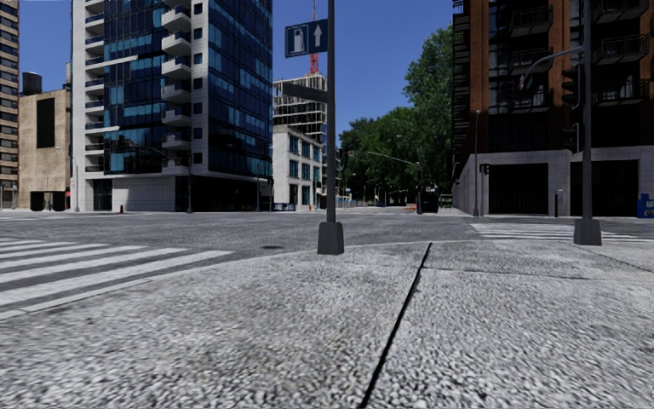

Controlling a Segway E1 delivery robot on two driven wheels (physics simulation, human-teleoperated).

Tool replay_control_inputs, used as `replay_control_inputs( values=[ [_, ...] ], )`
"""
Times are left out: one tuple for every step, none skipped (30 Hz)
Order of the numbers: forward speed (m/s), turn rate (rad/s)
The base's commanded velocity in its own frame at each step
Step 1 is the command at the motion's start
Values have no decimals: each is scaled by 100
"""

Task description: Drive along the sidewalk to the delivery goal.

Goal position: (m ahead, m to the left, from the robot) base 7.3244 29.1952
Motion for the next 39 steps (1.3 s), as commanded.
replay_control_inputs(
  values=[
    [200,0],
    [200,0],
    [200,0],
    [200,14],
    [200,32],
    [200,40],
    [200,40],
    [200,42],
    [200,43],
    [200,43],
    [200,43],
    [200,45],
    [200,47],
    [200,48],
    [200,48],
    [200,48],
    [200,49],
    [200,53],
    [200,54],
    [200,54],
    [200,54],
    [200,54],
    [200,54],
    [200,56],
    [200,56],
    [200,57],
    [200,58],
    [200,58],
    [200,58],
    [200,58],
    [200,58],
    [200,58],
    [200,58],
    [200,58],
    [200,58],
    [200,58],
    [200,58],
    [200,59],
    [200,59]
  ],
)
